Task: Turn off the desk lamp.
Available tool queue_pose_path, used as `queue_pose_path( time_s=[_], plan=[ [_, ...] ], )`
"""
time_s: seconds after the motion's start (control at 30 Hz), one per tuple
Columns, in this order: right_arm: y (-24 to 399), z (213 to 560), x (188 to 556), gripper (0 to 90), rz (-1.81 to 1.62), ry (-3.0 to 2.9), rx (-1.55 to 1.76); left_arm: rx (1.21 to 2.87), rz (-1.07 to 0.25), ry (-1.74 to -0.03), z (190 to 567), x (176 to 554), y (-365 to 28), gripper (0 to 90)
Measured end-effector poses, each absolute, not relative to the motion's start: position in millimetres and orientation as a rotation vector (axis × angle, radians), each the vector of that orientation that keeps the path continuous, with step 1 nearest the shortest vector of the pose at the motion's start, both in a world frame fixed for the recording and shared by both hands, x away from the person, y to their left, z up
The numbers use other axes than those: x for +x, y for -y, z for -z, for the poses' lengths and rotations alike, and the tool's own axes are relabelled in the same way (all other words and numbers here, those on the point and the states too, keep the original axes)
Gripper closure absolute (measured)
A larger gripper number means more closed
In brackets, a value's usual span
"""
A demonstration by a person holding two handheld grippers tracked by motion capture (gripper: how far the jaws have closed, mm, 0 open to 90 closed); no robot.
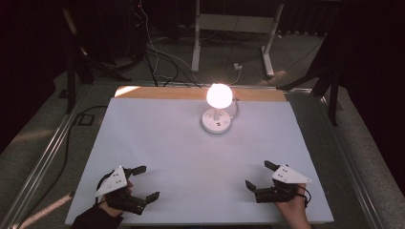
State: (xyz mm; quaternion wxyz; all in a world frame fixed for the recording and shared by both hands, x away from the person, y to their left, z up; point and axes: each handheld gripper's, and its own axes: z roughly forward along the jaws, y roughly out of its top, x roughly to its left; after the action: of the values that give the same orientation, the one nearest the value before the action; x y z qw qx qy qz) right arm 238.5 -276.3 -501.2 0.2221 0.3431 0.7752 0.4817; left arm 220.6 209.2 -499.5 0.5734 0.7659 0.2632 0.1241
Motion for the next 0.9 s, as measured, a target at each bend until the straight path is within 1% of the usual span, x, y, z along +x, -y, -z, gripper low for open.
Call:
queue_pose_path(
  time_s=[0.63, 0.9],
  plan=[
    [273.6, 504.1, 240.1, 0.0, -1.284, -2.166, 1.001, 1.783, -0.29, -0.609, 498.8, 220.2, -209.6, 0.5],
    [272.1, 492.0, 240.8, 0.0, -1.316, -2.142, 1.034, 1.78, -0.292, -0.612, 498.2, 220.0, -209.9, 0.5]
  ],
)
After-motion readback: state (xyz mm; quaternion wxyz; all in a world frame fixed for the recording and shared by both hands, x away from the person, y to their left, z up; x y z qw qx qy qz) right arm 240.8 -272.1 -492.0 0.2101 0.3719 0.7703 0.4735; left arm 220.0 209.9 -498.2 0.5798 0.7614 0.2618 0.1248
